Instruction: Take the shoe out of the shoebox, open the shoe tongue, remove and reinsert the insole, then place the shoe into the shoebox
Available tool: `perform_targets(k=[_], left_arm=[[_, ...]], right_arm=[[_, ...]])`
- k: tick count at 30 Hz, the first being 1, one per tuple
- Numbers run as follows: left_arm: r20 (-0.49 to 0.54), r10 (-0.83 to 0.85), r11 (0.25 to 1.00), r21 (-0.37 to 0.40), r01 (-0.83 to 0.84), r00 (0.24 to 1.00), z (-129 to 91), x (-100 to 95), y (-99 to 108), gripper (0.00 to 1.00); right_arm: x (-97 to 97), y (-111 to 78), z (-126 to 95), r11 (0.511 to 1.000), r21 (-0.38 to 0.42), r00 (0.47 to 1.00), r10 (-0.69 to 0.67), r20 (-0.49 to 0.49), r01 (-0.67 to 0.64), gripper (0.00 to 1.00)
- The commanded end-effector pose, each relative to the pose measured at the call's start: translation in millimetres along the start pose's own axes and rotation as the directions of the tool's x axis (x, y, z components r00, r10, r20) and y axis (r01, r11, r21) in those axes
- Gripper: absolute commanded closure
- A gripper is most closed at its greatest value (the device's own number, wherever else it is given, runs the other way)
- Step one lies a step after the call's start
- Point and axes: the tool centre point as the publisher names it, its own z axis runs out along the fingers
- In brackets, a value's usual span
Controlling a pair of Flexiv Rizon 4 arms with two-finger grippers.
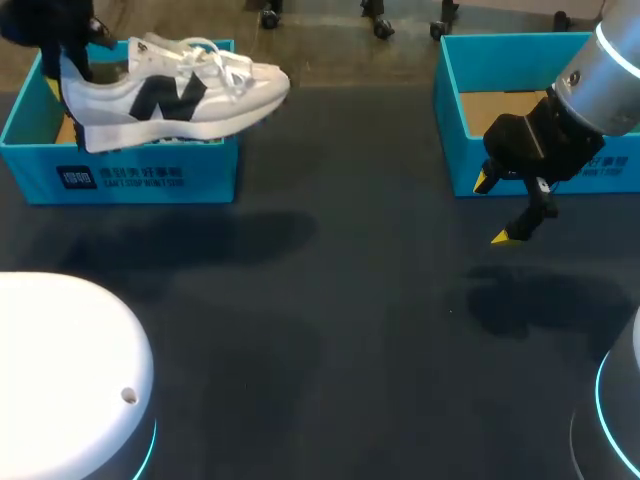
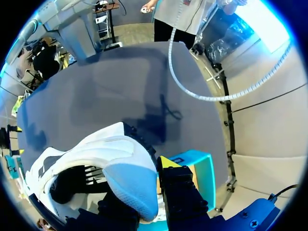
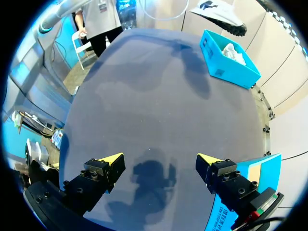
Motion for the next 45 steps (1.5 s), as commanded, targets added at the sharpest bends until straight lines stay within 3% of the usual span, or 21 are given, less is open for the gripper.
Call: perform_targets(k=[1, 20, 38, 45], left_arm=[[-0.014, -0.008, 0.999, -0.048, 0.007, 1.0, 2, -15.2, -16, 1.0], [0.063, 0.002, 1.0, -0.018, -0.001, 0.998, 14, -107.3, -78, 1.0], [0.113, 0.108, 0.994, 0.0, -0.108, 0.988, 32, -195.4, -106, 1.0], [0.125, 0.15, 0.988, -0.045, -0.146, 0.981, 44, -212.8, -106, 1.0]], right_arm=[[0.1, 0.1, 1, 1.0, 0.002, 1.0, 0.0, 0.001, 0.0, 0.0], [0.1, 0.1, 1, 1.0, 0.002, 1.0, 0.0, 0.001, 0.0, 0.0], [0.1, 0.1, 1, 1.0, 0.002, 1.0, 0.0, 0.001, 0.0, 0.0], [0.1, 0.1, 1, 1.0, 0.002, 1.0, 0.0, 0.001, 0.0, 0.0]])
